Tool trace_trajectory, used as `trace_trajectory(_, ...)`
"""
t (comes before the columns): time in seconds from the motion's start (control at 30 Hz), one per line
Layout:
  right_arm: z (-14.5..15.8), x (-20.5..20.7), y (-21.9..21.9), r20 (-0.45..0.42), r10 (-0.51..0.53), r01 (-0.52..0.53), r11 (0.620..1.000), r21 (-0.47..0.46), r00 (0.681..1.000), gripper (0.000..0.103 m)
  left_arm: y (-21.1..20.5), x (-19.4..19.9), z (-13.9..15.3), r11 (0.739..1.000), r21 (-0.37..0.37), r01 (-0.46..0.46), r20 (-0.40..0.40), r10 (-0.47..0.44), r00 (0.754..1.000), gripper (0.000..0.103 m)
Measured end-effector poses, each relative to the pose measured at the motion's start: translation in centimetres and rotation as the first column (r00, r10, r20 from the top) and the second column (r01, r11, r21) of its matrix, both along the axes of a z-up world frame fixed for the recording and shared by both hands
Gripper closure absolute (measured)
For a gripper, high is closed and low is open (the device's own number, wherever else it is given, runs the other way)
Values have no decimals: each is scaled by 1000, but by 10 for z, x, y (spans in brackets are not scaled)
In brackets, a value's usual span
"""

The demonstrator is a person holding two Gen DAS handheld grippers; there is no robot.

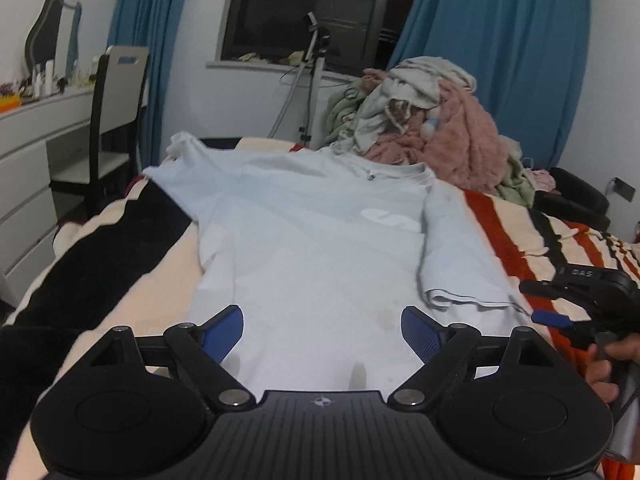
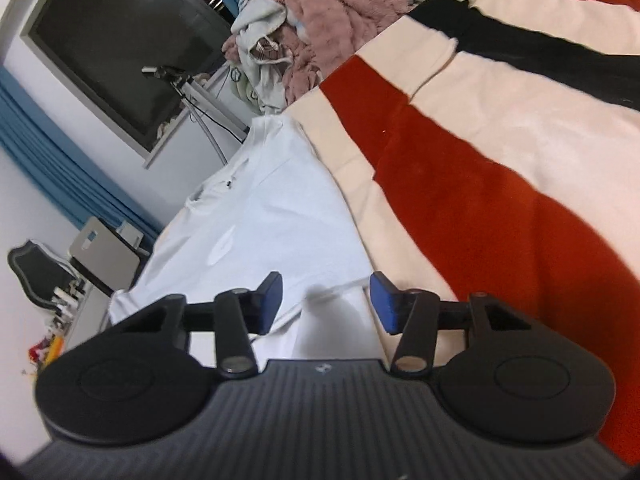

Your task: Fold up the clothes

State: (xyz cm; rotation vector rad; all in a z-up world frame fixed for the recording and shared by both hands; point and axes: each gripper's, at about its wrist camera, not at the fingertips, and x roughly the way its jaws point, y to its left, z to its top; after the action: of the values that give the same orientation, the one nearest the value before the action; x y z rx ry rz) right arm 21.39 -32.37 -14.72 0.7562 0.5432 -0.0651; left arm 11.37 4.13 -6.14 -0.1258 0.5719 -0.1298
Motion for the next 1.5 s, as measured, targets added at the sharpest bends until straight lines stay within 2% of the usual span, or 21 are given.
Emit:
trace_trajectory(0.03,-3,9,1,0,10,-10,1000,-19,1000,54,2,2,-1,1000,-9,1,-2,-1,1000,15)
trace_trajectory(0.1,-8,26,-1,-15,31,-32,998,-46,999,90,6,2,-1,1000,-16,3,5,-3,1000,15)
trace_trajectory(0.17,3,34,2,-6,39,-39,990,-136,999,99,13,-4,-1,1000,-20,-2,8,2,1000,15)
trace_trajectory(0.27,40,50,-2,45,52,-38,960,-276,998,100,18,-4,-3,999,-40,-2,-2,2,1000,15)
trace_trajectory(0.4,92,72,-10,114,81,-21,893,-450,990,100,16,7,-10,998,-63,12,-13,-13,1000,15)
trace_trajectory(0.47,108,86,-27,96,64,-11,883,-469,993,100,14,15,-14,998,-64,18,-9,-19,1000,15)
trace_trajectory(0.53,110,94,-43,30,50,-32,904,-426,998,99,12,24,-18,998,-64,25,-5,-25,1000,15)
trace_trajectory(0.63,96,74,-48,-8,38,-38,952,-304,999,95,9,36,-25,997,-65,33,-2,-34,999,15)
trace_trajectory(0.67,88,66,-45,-18,39,-42,966,-256,999,88,8,41,-28,997,-66,34,-6,-34,999,15)
trace_trajectory(0.73,68,49,-32,-29,48,-52,982,-182,998,49,7,48,-33,997,-67,35,-13,-36,999,15)
trace_trajectory(0.77,58,40,-25,-31,46,-50,986,-160,998,21,7,50,-36,997,-66,34,-18,-36,999,15)
trace_trajectory(0.8,48,31,-18,-34,44,-48,989,-139,998,18,8,51,-39,997,-65,34,-23,-35,999,15)
trace_trajectory(0.93,20,20,-6,-94,30,-35,998,-48,995,19,11,50,-43,997,-74,31,-32,-34,999,15)
trace_trajectory(1.03,3,20,-6,-124,8,-11,1000,-24,992,32,12,47,-40,996,-80,28,-18,-30,999,15)
trace_trajectory(1.07,-3,22,-7,-124,3,-6,1000,-21,992,46,12,46,-39,996,-80,27,-10,-28,1000,15)
trace_trajectory(1.1,-7,25,-7,-124,9,-13,1000,-25,992,75,13,45,-38,996,-84,25,-5,-26,1000,15)
trace_trajectory(1.13,-7,27,-5,-127,11,-17,998,-53,992,90,14,44,-37,996,-89,23,-3,-23,1000,15)
trace_trajectory(1.23,18,22,7,-44,10,-18,981,-192,999,95,16,40,-34,994,-106,15,4,-14,1000,15)
trace_trajectory(1.37,63,26,7,57,41,-17,931,-364,998,97,19,34,-30,992,-129,4,12,-3,1000,15)
trace_trajectory(1.43,87,40,-4,82,48,-7,895,-445,995,97,20,31,-28,990,-140,-1,17,3,1000,15)
trace_trajectory(1.5,115,65,-19,109,35,34,821,-571,993,97,20,28,-27,991,-135,5,27,-1,1000,15)
